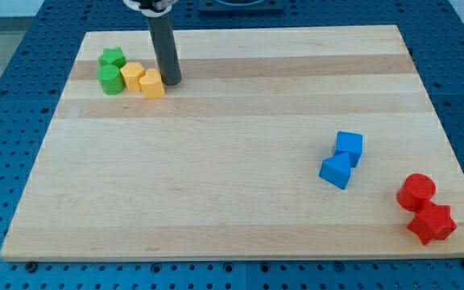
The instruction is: Move your arm right to the blue cube
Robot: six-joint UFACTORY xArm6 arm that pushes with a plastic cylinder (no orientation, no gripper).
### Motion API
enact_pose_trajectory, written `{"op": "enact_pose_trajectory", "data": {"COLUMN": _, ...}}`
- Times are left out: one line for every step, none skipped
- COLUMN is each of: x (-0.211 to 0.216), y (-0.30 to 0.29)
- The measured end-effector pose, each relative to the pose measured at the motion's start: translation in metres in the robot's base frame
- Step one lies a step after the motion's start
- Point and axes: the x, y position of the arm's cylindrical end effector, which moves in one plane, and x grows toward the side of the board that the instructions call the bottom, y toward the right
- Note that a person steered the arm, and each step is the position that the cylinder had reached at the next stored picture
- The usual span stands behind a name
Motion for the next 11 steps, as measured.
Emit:
{"op": "enact_pose_trajectory", "data": {"x": 0.000, "y": -0.002}}
{"op": "enact_pose_trajectory", "data": {"x": 0.000, "y": -0.004}}
{"op": "enact_pose_trajectory", "data": {"x": 0.000, "y": 0.035}}
{"op": "enact_pose_trajectory", "data": {"x": 0.027, "y": 0.139}}
{"op": "enact_pose_trajectory", "data": {"x": 0.034, "y": 0.176}}
{"op": "enact_pose_trajectory", "data": {"x": 0.032, "y": 0.211}}
{"op": "enact_pose_trajectory", "data": {"x": 0.032, "y": 0.268}}
{"op": "enact_pose_trajectory", "data": {"x": 0.060, "y": 0.322}}
{"op": "enact_pose_trajectory", "data": {"x": 0.065, "y": 0.338}}
{"op": "enact_pose_trajectory", "data": {"x": 0.116, "y": 0.379}}
{"op": "enact_pose_trajectory", "data": {"x": 0.120, "y": 0.380}}
